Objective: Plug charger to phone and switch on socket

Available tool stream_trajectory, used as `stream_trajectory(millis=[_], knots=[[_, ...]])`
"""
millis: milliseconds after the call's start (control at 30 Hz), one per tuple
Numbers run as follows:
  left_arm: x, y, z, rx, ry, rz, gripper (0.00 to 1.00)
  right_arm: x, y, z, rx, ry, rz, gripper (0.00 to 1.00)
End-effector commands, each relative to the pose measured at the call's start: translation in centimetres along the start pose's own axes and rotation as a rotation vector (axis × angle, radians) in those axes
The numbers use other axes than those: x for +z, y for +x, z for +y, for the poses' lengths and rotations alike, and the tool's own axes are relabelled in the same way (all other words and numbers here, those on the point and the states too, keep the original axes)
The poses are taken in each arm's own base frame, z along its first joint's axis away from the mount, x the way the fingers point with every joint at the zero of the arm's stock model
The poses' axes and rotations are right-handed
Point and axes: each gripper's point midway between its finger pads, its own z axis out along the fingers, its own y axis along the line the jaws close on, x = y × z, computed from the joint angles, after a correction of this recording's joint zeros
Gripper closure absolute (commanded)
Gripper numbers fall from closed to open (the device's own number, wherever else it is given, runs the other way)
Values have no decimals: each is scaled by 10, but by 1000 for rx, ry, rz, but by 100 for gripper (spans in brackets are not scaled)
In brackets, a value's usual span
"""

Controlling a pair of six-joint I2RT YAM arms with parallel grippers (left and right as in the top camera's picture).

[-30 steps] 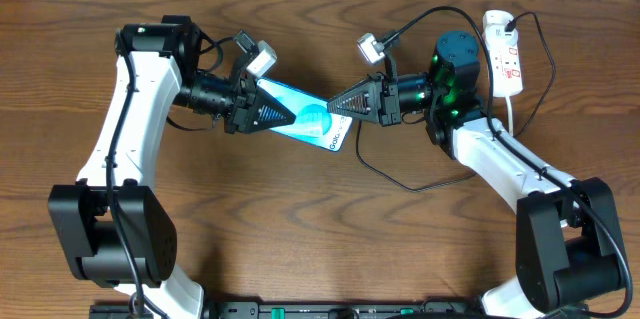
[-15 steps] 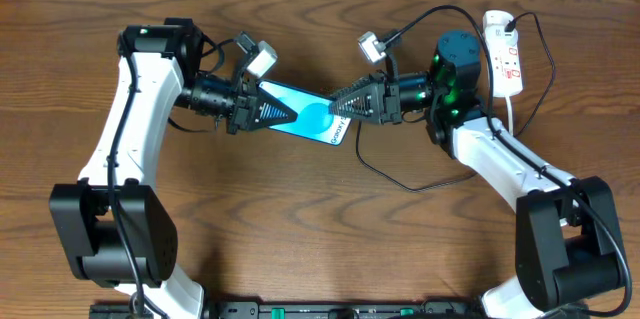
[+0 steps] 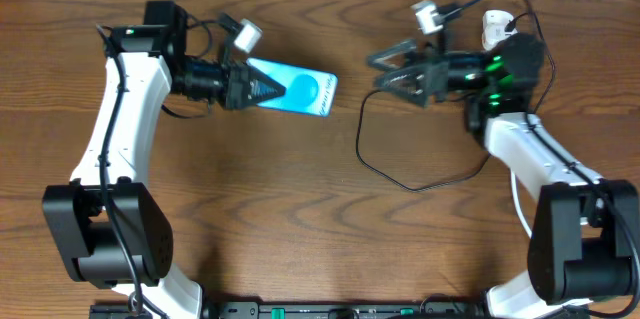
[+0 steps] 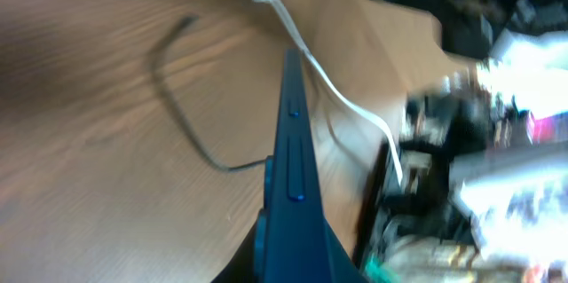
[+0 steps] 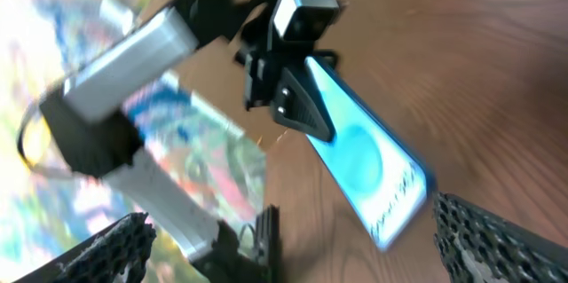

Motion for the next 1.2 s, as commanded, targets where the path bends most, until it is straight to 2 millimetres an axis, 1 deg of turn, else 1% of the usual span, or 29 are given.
stream_trajectory(millis=[0,67,133,267,300,333,433,500,533,600,633,700,800,900,1000,1067,1100,1167], knots=[[-5,0,13,-485,-84,-11,93,-21,-12,-10,63,47,-53,1],[-5,1,12,-540,-84,-6,93,-29,-10,-19,99,67,-66,1],[-5,5,10,-571,-83,5,93,-33,-8,-28,136,86,-77,1],[-4,24,14,-631,-160,71,93,-36,4,-61,259,182,-124,1],[-1,33,13,-605,-184,112,93,-36,14,-76,292,244,-133,1],[2,38,7,-559,-175,145,93,-37,21,-86,320,290,-135,1],[8,46,-8,-429,-148,211,93,-35,42,-104,364,383,-110,1],[12,43,-18,-356,-117,222,93,-31,52,-108,374,411,-83,1],[14,36,-27,-330,-71,204,93,-29,57,-109,380,421,-71,1],[14,20,-49,-213,57,144,93,-26,66,-110,390,432,-46,1],[13,16,-55,-166,84,128,93,-26,69,-111,400,441,-40,1],[12,14,-57,-97,90,120,93,-28,74,-112,412,455,-28,1],[11,21,-60,-25,95,143,93,-32,81,-112,406,496,-7,1],[11,25,-56,-31,71,163,93,-38,90,-115,394,572,18,1],[10,27,-56,-41,71,167,93,-43,97,-112,387,619,43,1],[10,29,-49,-32,31,186,92,-45,99,-110,384,635,55,1],[9,32,-44,-60,-1,205,93,-46,101,-109,383,642,61,1],[7,38,-36,-173,-61,230,93,-48,103,-107,379,657,73,1]])
